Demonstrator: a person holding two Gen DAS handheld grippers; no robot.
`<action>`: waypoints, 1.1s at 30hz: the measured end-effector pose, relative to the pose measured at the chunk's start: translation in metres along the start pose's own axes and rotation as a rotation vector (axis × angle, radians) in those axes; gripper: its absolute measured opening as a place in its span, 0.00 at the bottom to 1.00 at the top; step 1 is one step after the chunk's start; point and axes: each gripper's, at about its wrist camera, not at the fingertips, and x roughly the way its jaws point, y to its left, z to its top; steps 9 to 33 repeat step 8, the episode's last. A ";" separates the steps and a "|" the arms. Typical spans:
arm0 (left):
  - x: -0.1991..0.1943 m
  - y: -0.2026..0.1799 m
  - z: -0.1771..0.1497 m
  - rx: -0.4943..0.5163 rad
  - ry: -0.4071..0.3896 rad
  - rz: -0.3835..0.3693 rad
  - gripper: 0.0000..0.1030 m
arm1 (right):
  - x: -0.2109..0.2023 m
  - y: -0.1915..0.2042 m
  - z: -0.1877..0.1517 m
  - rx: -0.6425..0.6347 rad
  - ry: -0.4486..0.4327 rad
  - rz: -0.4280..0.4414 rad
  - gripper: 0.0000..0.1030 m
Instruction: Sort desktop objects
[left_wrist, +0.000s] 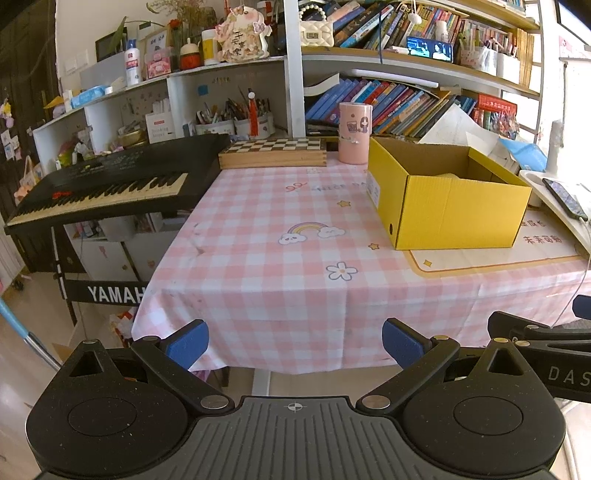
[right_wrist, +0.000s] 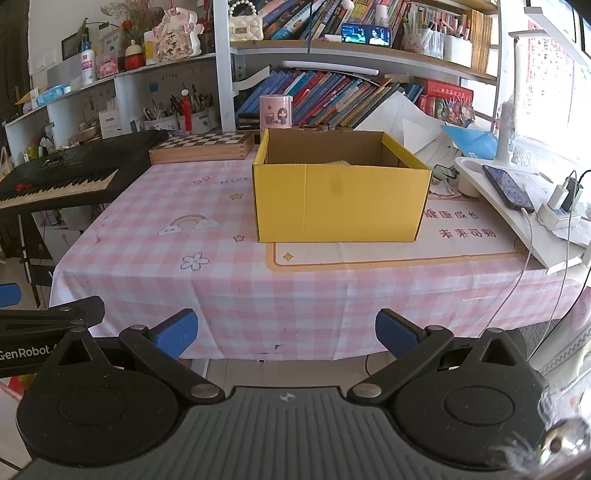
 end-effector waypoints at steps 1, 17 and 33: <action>0.000 -0.001 0.000 0.001 0.000 0.000 0.98 | 0.000 0.000 -0.001 0.001 0.001 -0.001 1.00; -0.001 -0.004 0.001 0.013 0.004 0.009 0.99 | -0.001 -0.002 0.000 0.006 0.005 -0.001 1.00; -0.001 -0.004 0.001 0.013 0.004 0.009 0.99 | -0.001 -0.002 0.000 0.006 0.005 -0.001 1.00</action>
